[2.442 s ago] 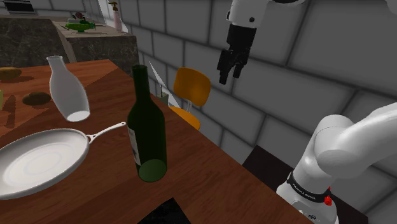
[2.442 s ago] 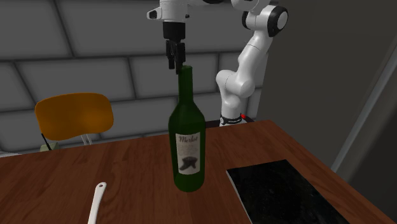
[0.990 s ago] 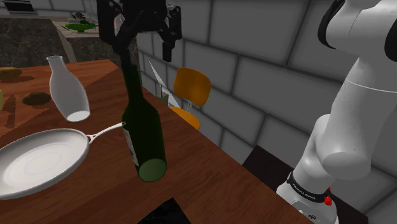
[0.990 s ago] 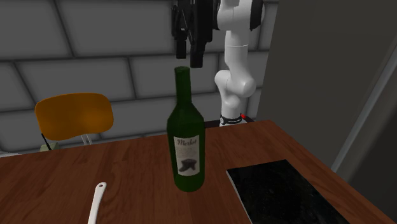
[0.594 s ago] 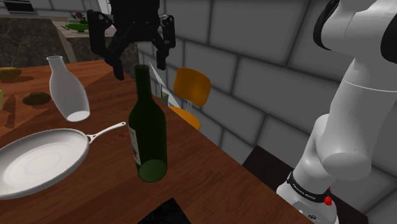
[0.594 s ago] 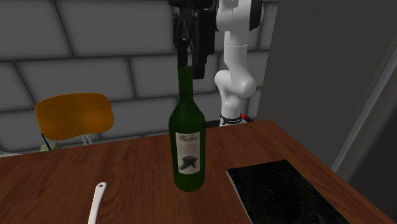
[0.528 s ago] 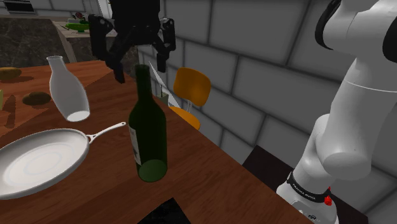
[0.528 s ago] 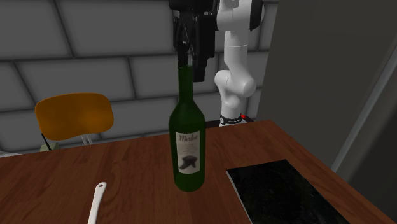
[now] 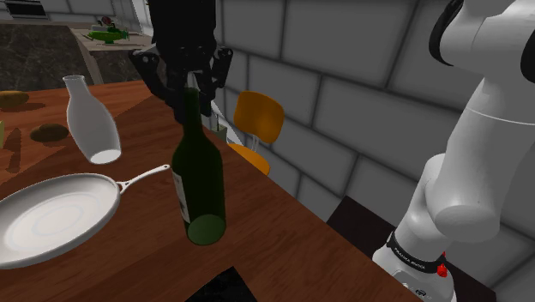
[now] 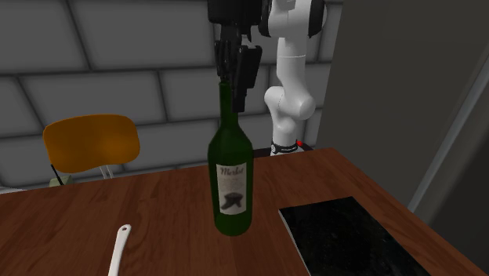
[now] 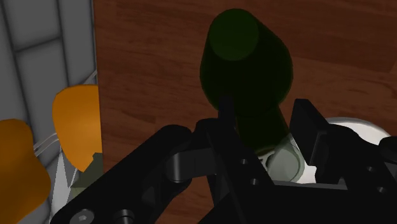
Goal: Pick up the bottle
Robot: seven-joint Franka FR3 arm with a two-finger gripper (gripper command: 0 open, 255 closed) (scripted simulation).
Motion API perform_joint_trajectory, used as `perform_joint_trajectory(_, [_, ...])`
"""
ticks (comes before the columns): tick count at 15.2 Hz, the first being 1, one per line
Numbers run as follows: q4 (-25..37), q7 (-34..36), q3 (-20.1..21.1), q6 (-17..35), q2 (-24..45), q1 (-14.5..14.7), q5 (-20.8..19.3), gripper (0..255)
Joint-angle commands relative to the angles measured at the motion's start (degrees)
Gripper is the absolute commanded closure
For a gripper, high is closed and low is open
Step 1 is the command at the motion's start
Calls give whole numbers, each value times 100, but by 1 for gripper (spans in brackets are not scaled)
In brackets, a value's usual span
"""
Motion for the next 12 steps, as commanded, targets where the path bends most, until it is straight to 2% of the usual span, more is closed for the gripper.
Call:
perform_joint_trajectory(1, [-3,1,1,0,7,2,0,255])
perform_joint_trajectory(5, [-24,-9,-3,4,-14,-6,13,255])
perform_joint_trajectory(12, [993,124,85,-694,390,166,-254,255])
